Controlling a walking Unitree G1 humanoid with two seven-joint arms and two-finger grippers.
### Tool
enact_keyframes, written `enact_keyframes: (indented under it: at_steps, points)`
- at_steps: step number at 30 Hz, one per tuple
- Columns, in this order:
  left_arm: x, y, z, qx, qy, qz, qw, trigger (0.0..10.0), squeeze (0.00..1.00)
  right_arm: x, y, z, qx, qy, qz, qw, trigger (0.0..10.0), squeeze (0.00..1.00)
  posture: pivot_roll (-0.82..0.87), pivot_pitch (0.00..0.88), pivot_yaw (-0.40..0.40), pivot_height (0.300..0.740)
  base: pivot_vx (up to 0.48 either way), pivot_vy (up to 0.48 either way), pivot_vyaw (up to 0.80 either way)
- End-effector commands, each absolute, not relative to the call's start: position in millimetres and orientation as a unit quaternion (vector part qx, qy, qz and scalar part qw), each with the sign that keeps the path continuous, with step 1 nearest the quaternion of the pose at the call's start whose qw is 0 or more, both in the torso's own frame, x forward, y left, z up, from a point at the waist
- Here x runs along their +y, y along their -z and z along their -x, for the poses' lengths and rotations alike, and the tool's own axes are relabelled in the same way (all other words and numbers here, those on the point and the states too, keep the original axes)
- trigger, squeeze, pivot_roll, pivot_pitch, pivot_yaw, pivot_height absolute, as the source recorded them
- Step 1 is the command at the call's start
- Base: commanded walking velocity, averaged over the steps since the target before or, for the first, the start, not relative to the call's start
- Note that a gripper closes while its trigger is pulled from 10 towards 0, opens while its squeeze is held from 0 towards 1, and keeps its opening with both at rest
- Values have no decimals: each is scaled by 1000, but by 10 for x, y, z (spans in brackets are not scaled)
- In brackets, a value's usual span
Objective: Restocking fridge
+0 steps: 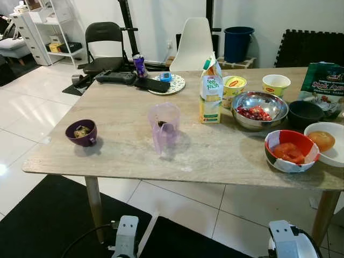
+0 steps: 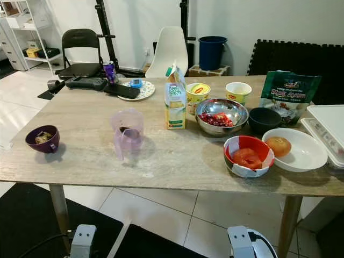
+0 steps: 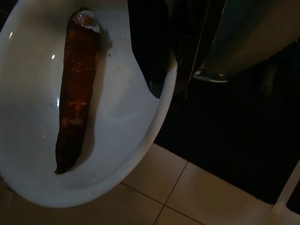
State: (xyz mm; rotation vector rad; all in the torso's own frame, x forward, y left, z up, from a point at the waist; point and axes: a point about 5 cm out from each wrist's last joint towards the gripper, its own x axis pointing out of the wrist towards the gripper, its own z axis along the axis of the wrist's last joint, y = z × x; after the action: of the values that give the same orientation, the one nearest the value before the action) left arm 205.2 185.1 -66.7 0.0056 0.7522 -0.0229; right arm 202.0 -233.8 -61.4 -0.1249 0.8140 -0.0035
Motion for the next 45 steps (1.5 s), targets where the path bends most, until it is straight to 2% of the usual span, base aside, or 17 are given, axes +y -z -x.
enact_keyframes:
  at_steps: [1, 18, 22, 45]
  points:
    - [1822, 664, -2054, 364, 22, -4, 931, 10000, 0, -2340, 611, -2019, 392, 4, 57, 918, 10000, 0, -26, 83, 54, 740, 0, 0, 0]
    - [1828, 655, -2091, 368, 12, -7, 930, 10000, 0, -2332, 602, -2049, 395, -2, 62, 917, 10000, 0, -27, 66, 42, 740, 0, 0, 0]
    - [1859, 657, -2080, 366, -5, 16, 931, 10000, 0, -2337, 597, -2057, 392, 7, 58, 918, 10000, 0, -48, 77, 64, 740, 0, 0, 0]
    - [1868, 681, -2052, 378, -5, -2, 926, 10000, 0, -2386, 612, -2008, 400, 7, 65, 914, 10000, 0, -38, 81, 55, 740, 0, 0, 0]
